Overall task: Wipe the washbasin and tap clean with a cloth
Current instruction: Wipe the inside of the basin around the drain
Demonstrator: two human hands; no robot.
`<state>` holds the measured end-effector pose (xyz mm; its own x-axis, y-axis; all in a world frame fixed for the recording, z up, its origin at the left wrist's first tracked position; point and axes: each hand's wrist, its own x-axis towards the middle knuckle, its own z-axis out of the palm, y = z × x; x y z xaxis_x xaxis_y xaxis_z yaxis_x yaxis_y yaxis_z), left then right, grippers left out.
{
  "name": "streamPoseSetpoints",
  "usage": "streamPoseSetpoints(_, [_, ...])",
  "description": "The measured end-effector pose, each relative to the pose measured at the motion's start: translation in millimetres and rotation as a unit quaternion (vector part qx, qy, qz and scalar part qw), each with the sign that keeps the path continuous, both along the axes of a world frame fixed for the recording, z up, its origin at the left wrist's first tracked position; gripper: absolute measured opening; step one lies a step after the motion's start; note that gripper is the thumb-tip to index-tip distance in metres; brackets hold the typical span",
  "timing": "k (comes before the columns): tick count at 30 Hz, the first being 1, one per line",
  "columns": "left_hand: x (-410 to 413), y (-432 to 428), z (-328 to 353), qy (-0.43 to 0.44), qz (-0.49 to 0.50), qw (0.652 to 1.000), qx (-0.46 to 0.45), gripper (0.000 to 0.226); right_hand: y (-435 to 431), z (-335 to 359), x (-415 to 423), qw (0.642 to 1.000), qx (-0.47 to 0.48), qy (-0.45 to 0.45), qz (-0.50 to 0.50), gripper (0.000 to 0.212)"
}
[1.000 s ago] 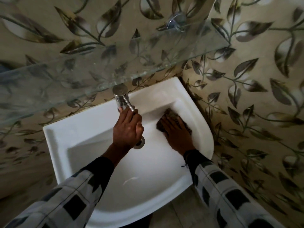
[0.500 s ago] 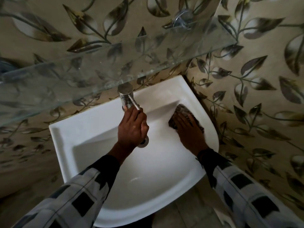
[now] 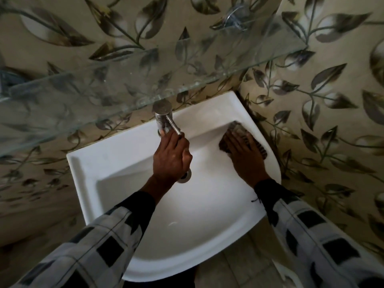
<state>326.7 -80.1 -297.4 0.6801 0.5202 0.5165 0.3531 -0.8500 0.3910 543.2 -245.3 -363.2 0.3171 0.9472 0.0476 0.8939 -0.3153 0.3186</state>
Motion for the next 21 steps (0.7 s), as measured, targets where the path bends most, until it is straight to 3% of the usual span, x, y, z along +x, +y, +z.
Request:
streamPoseSetpoints(5, [-0.4, -1.4, 0.1, 0.008, -0.004, 1.0, 0.002, 0.024, 29.6, -24.3, -41.0, 0.991, 0.029, 0.086, -0.093, 0.061])
streamPoseSetpoints(10, [-2.3, -0.9, 0.8, 0.015, -0.005, 1.0, -0.012, 0.027, 46.6, -56.2, -102.4, 0.973, -0.014, 0.227, -0.031, 0.052])
streamPoseSetpoints(14, [-0.8, 0.9, 1.4, 0.021, -0.012, 1.0, -0.002, 0.028, 56.6, -67.9, -169.0, 0.954, 0.017, 0.289, 0.083, 0.038])
streamPoseSetpoints(17, [-1.7, 0.7, 2.3, 0.02, -0.019, 1.0, 0.0, 0.027, 27.5, -66.6, -194.8, 0.944, -0.007, 0.305, 0.124, 0.045])
streamPoseSetpoints(21, [-2.7, 1.4, -0.2, 0.012, -0.013, 1.0, -0.002, 0.026, -9.5, -73.0, -141.1, 0.959, -0.002, 0.26, 0.114, 0.05])
